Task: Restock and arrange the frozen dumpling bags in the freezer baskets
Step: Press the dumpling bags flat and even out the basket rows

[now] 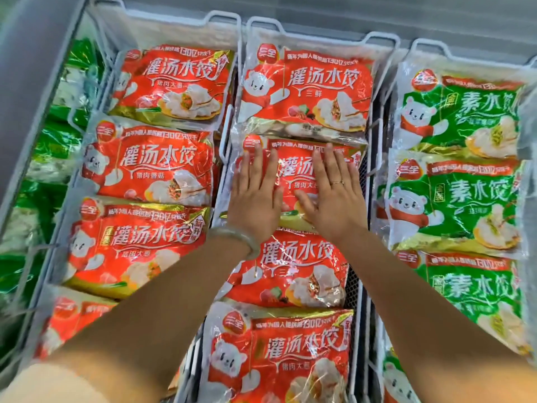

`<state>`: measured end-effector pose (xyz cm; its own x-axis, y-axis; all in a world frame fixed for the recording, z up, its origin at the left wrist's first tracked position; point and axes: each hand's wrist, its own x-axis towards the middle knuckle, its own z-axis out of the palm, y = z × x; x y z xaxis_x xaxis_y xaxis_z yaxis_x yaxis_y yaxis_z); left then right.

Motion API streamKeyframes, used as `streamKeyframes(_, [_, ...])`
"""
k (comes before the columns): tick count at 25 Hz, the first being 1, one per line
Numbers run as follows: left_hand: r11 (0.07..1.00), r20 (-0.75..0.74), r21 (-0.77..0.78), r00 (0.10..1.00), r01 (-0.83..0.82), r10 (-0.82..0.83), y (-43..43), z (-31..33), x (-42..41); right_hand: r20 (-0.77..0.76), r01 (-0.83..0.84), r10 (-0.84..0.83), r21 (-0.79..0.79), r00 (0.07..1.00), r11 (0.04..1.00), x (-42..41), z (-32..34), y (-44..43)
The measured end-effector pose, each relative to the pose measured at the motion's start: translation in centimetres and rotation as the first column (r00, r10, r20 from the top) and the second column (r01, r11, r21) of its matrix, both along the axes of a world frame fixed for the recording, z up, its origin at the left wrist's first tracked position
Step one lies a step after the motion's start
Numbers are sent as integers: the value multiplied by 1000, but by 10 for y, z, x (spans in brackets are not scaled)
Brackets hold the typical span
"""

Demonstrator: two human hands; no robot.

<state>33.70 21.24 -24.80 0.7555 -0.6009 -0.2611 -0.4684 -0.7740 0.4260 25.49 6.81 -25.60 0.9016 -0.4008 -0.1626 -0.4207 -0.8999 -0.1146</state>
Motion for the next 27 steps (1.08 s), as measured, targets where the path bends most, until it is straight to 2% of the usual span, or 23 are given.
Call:
streamKeyframes(2, [999, 65, -22, 997, -32, 34, 20, 5, -33, 120, 89, -92, 29, 988, 996, -25, 7, 19])
streamKeyframes(4, [1000, 77, 19, 997, -13, 12, 43, 7, -73, 181, 105, -117, 76, 976, 992, -63, 14, 45])
streamKeyframes(6, [997, 92, 70, 995, 15, -22, 72, 5, -111, 130, 45, -59, 104, 990, 994, -111, 15, 74])
streamKeyframes(8, [990, 121, 112, 988, 80, -93, 99, 0, -141, 18, -4, 1, 157, 1000, 988, -151, 12, 101])
streamKeyframes(11, [971, 158, 156, 965, 182, -207, 121, -10, -149, -62, 40, -27, 205, 998, 978, -172, 0, 133])
streamKeyframes(14, [960, 157, 194, 960, 202, -234, 129, -21, -141, -104, 95, -74, 208, 992, 974, -168, -9, 153])
streamKeyframes(20, [959, 154, 206, 961, 195, -229, 127, -12, -143, -92, 63, -46, 196, 995, 979, -171, -9, 152])
streamKeyframes(22, [957, 134, 187, 960, 221, -248, 130, -1, -148, -67, -21, 34, 189, 997, 982, -179, 0, 148])
streamKeyframes(23, [951, 100, 162, 955, 262, -280, 137, 3, -153, -59, -120, 134, 195, 989, 973, -187, 6, 147])
streamKeyframes(25, [916, 3, 146, 926, 373, -378, 157, 7, -164, -78, -340, 364, 222, 928, 914, -207, 13, 145])
streamKeyframes(27, [849, 3, 225, 871, 478, -491, 172, 8, -168, -163, -424, 466, 236, 870, 874, -216, 15, 140])
